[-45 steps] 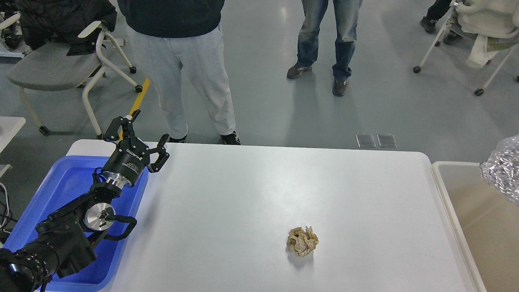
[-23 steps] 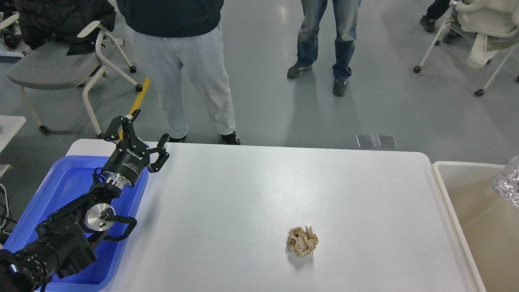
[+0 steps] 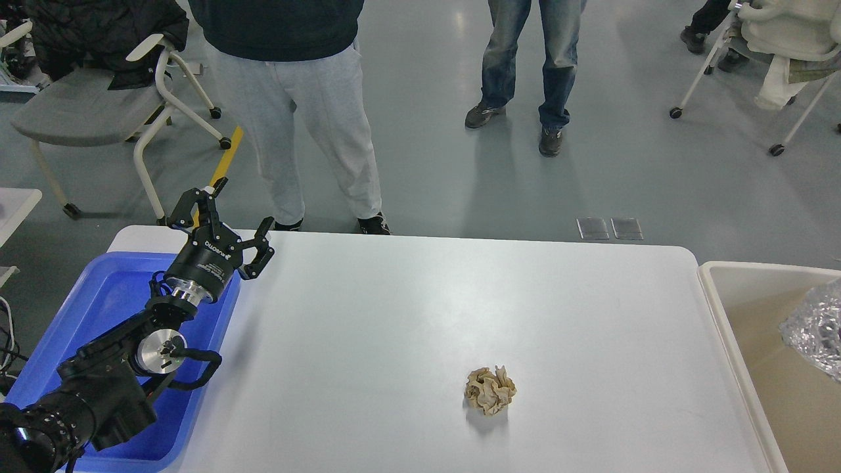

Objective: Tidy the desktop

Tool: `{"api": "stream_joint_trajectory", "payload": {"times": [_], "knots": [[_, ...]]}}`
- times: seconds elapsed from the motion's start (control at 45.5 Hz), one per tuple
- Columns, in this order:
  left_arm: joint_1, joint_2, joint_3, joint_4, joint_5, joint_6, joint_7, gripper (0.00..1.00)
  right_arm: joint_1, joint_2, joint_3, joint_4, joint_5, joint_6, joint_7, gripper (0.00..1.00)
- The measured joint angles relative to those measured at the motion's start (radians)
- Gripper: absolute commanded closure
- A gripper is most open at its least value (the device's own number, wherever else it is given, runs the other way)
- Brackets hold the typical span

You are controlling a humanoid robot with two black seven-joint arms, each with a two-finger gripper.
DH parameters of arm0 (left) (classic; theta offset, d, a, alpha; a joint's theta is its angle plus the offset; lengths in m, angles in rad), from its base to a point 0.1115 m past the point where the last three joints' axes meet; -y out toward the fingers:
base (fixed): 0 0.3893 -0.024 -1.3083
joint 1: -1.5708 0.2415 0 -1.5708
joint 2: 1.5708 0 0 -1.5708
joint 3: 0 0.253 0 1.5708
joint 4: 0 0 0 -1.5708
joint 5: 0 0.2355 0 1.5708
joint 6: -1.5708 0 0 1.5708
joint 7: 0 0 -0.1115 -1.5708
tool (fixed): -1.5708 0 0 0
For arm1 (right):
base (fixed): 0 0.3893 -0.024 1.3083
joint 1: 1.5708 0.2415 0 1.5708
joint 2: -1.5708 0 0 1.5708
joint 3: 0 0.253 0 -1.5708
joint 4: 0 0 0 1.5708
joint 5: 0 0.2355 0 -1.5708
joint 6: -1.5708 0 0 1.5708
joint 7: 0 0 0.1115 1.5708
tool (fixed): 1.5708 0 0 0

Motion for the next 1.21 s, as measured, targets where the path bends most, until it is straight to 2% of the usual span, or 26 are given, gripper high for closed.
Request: {"api": "stream_joint_trajectory", "payload": {"times": [0.132, 0.176, 0.308, 0.484, 0.528, 0.792, 0.814, 0.858, 1.21], "knots": [[0.000, 0.000, 0.000, 0.000, 0.000, 0.000, 0.000, 0.00, -0.016, 0.010, -0.028, -0.027, -0.030, 0.022, 0.002, 1.00], [0.000, 0.000, 0.000, 0.000, 0.000, 0.000, -0.001, 0.00, -0.023, 0.013, -0.049, -0.035, -0.041, 0.028, 0.003, 0.80], [0.000, 0.000, 0.000, 0.000, 0.000, 0.001, -0.001, 0.00, -0.032, 0.016, -0.081, -0.044, -0.053, 0.029, 0.006, 0.37], [0.000, 0.000, 0.000, 0.000, -0.001, 0.001, -0.001, 0.00, -0.038, 0.019, -0.108, -0.051, -0.063, 0.030, 0.009, 0.25], [0.000, 0.000, 0.000, 0.000, -0.001, 0.001, -0.001, 0.00, -0.038, 0.019, -0.112, -0.053, -0.065, 0.030, 0.009, 0.19], [0.000, 0.000, 0.000, 0.000, -0.001, 0.001, -0.001, 0.00, -0.033, 0.029, -0.111, -0.055, -0.061, 0.030, 0.011, 0.11], [0.000, 0.000, 0.000, 0.000, -0.001, 0.001, 0.000, 0.00, -0.031, 0.030, -0.106, -0.055, -0.059, 0.030, 0.012, 0.10], [0.000, 0.000, 0.000, 0.000, -0.001, 0.001, 0.000, 0.00, -0.030, 0.031, -0.095, -0.053, -0.057, 0.030, 0.012, 0.00], [0.000, 0.000, 0.000, 0.000, -0.001, 0.001, 0.000, 0.00, 0.008, 0.069, 0.172, -0.041, -0.043, 0.029, 0.012, 0.00]]}}
